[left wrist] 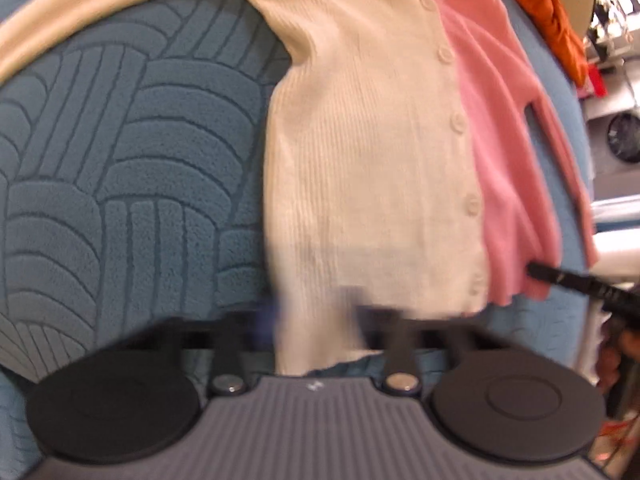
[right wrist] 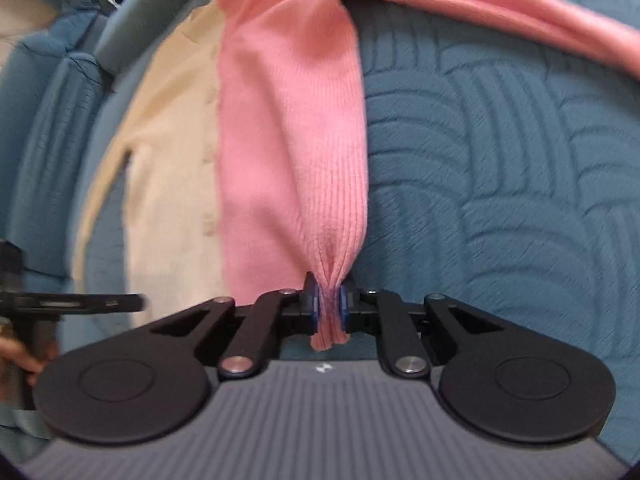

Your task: Fold clothes

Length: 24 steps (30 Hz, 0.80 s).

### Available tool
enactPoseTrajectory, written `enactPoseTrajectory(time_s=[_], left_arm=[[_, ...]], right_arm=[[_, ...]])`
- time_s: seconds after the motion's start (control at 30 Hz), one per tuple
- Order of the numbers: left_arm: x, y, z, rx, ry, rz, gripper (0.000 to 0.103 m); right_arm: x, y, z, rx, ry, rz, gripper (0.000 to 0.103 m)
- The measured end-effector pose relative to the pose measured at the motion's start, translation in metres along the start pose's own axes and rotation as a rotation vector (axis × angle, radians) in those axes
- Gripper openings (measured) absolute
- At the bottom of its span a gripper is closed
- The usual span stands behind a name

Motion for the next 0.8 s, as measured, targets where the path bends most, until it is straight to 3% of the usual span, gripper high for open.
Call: enactPoseTrajectory(time_s=[0.17,0.4,0.5,0.6,0.67,0.73,0.8], left_arm=[[0.001,0.021,-0.003,-0.026,-0.036,0.059,0.003],[0.009,0.092,-0.012,0.051,-0.091,0.068,0.003],[-0.003,0.081,-0.002,-0.005,-0.11,0.01,0.004],[-0.031,0.034,0.023,-0.158,-0.08,-0.077,0.007],[-0.046,0.016,0.041,-0.247,-0.065,-0.118,0.015],[-0.059,0.01,0.055,-0.305,-0.058,-0.163,0.041],[-0.072,0.026,0.057,-0.281,-0.053,-0.239,0.059]], right_arm=[[-0.029,0.024,0.006,0.032,0.016,-0.025,0.013],[-0.058,0.076,0.01,0.096,-0.082,-0.1,0.012],[-0.038,0.064,0.021,0.057,-0.125,-0.027,0.012],[-0.002,0.026,0.036,-0.01,-0.185,0.083,0.014],[0.022,0.009,0.046,-0.024,-0.279,0.078,0.015],[0.037,0.011,0.052,-0.015,-0.338,0.063,0.028],[0.05,0.025,0.054,0.017,-0.376,0.051,0.04]])
Point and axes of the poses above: each gripper's, at about its wrist camera, not at the fingertips, and y roughly against the way its jaws point, x to its right, z to its underside, the point moved 4 cm from there along -y, roughly the way its jaws point, and after that the axes turned 9 degrees about -y, right-handed, at the moved point
